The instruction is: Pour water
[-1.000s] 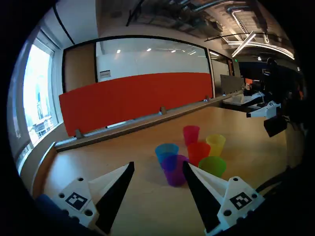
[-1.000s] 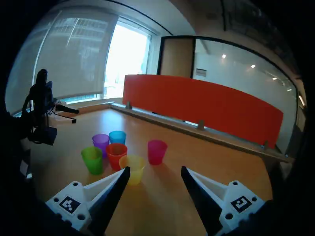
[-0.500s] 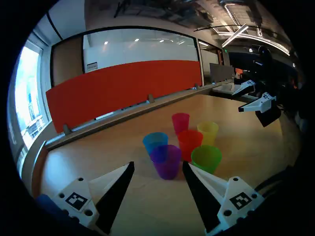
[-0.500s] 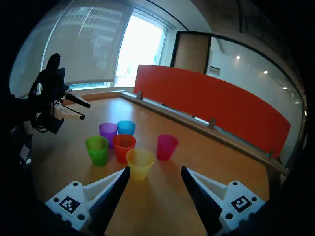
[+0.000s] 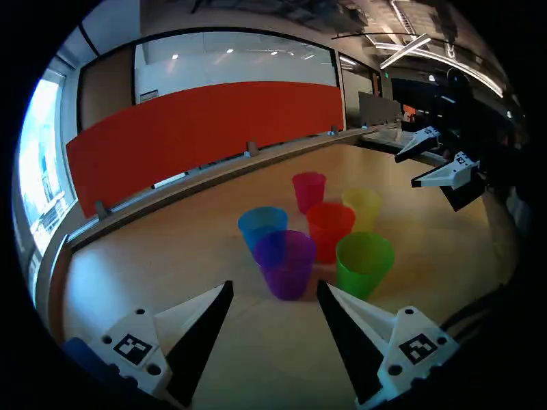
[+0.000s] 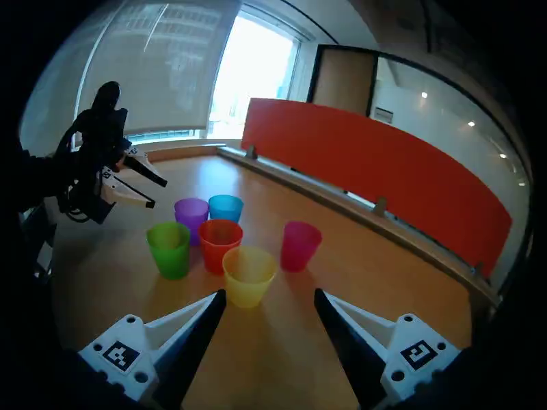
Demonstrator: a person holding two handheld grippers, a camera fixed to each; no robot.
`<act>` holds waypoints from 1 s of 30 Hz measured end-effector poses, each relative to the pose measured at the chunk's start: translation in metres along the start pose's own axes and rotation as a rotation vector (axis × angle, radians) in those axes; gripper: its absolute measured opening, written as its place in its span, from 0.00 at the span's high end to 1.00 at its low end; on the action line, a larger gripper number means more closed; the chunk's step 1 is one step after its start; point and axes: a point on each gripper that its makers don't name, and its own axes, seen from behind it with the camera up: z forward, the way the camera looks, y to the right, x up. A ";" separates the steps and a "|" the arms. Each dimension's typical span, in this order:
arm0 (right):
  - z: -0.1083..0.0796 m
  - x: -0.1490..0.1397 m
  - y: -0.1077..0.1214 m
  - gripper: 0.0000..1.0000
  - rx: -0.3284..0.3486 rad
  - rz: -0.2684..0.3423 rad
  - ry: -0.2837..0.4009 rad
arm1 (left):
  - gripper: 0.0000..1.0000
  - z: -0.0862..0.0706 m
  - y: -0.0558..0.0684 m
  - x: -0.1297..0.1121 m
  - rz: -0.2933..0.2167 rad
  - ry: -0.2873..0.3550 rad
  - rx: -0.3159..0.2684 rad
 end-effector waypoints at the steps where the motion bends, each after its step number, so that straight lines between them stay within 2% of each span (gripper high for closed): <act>1: 0.002 -0.002 -0.001 0.00 0.003 -0.001 -0.004 | 0.10 0.002 0.000 -0.001 0.001 -0.005 -0.004; 16: 0.022 -0.013 -0.006 0.00 0.029 0.000 -0.030 | 0.10 0.023 0.004 -0.007 0.031 -0.053 -0.042; 30: 0.029 -0.011 -0.009 0.00 0.042 -0.016 -0.034 | 0.10 0.021 0.002 -0.007 0.041 -0.057 -0.037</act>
